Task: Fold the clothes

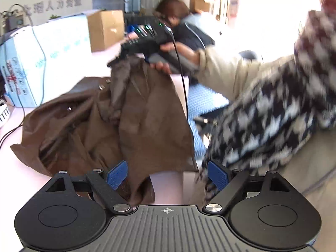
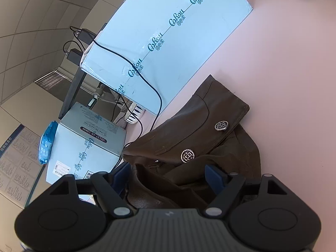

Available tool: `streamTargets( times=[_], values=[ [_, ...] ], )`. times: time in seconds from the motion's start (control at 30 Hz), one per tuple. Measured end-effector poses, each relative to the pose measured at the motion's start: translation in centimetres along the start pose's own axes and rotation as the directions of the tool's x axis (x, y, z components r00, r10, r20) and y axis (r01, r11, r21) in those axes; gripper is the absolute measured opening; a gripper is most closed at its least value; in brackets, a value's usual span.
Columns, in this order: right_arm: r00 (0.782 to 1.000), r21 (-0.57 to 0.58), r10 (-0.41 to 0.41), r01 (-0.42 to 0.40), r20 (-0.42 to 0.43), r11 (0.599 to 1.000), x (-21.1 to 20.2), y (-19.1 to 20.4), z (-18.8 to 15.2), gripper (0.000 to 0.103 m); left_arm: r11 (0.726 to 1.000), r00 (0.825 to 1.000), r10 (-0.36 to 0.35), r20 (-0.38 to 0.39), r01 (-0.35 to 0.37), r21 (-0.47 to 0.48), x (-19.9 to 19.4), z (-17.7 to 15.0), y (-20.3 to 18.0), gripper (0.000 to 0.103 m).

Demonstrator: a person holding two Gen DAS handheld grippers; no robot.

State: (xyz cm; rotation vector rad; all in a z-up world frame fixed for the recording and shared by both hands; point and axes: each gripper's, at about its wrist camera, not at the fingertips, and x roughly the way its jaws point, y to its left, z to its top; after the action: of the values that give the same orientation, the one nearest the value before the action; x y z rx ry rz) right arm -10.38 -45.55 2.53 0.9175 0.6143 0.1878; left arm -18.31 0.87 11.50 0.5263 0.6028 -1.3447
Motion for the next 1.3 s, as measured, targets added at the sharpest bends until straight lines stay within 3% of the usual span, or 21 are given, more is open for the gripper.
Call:
streamTargets(
  times=[0.07, 0.13, 0.2, 0.4, 0.5, 0.6, 0.63, 0.7, 0.73, 0.87, 0.93, 1.03, 1.17, 1.3],
  values=[
    [1.0, -0.001, 0.005, -0.005, 0.002, 1.0, 0.5, 0.2, 0.1, 0.082, 0.991, 0.991, 0.109, -0.075, -0.103, 0.084, 1.9, 0.7, -1.4, 0.086],
    [1.0, -0.003, 0.01, -0.01, 0.003, 1.0, 0.8, 0.3, 0.1, 0.084, 0.95, 0.966, 0.21, -0.153, -0.165, 0.264, 5.1, 0.6, -3.6, 0.086],
    [1.0, -0.008, 0.015, -0.015, 0.003, 1.0, 1.0, 0.4, 0.1, 0.085, 0.938, 0.97, 0.191, -0.154, -0.133, 0.321, 6.1, 0.3, -4.8, 0.086],
    [1.0, -0.039, 0.004, -0.004, 0.015, 0.999, -0.7, 0.5, -0.1, 0.085, 0.949, 0.983, 0.143, -0.113, -0.104, 0.297, 10.3, 2.1, -3.0, 0.086],
    [0.999, -0.138, -0.006, 0.012, 0.047, 0.99, -3.6, 0.7, -0.5, 0.086, 0.985, 0.998, 0.023, -0.051, -0.014, 0.17, 10.0, 2.6, -0.2, 0.084],
    [0.988, -0.301, 0.129, -0.099, 0.081, 0.948, -8.0, -0.1, -1.7, 0.095, 0.998, 0.997, -0.062, 0.052, 0.063, -0.019, 9.8, 2.4, 3.5, 0.079],
    [0.973, -0.357, 0.22, -0.182, 0.069, 0.916, -9.9, -1.1, -2.4, 0.098, 0.988, 0.992, -0.078, 0.101, 0.091, -0.125, 9.5, 1.8, 5.6, 0.076],
    [0.96, -0.411, 0.276, -0.234, 0.044, 0.881, -12.2, -2.7, -3.5, 0.099, 0.956, 0.984, -0.08, 0.157, 0.12, -0.268, 9.2, 0.6, 8.4, 0.073],
    [0.958, -0.432, 0.285, -0.243, 0.034, 0.868, -13.2, -3.5, -4.0, 0.1, 0.923, 0.979, -0.075, 0.19, 0.141, -0.358, 9.1, -0.3, 10.2, 0.07],
    [0.981, -0.468, 0.181, -0.13, 0.067, 0.874, -15.9, -6.9, -6.5, 0.1, 0.808, 0.963, -0.025, 0.268, 0.177, -0.563, 9.0, -3.1, 14.6, 0.068],
    [0.987, -0.449, 0.138, -0.087, 0.082, 0.889, -16.6, -8.2, -7.6, 0.1, 0.795, 0.967, -0.008, 0.256, 0.162, -0.585, 9.2, -3.7, 15.2, 0.068],
    [0.989, -0.456, 0.104, -0.045, 0.105, 0.889, -17.8, -9.7, -9.3, 0.1, 0.809, 0.97, -0.058, 0.238, 0.185, -0.559, 9.7, -3.6, 14.9, 0.068],
    [0.978, -0.486, 0.206, -0.188, -0.016, 0.854, -17.8, -9.8, -11.0, 0.101, 0.857, 0.965, -0.121, 0.233, 0.22, -0.467, 9.7, -2.6, 13.3, 0.07],
    [0.975, -0.593, 0.19, -0.22, -0.114, 0.774, -16.1, -7.6, -12.9, 0.102, 0.877, 0.97, -0.122, 0.209, 0.204, -0.434, 9.3, -2.3, 12.1, 0.071]
  ],
)
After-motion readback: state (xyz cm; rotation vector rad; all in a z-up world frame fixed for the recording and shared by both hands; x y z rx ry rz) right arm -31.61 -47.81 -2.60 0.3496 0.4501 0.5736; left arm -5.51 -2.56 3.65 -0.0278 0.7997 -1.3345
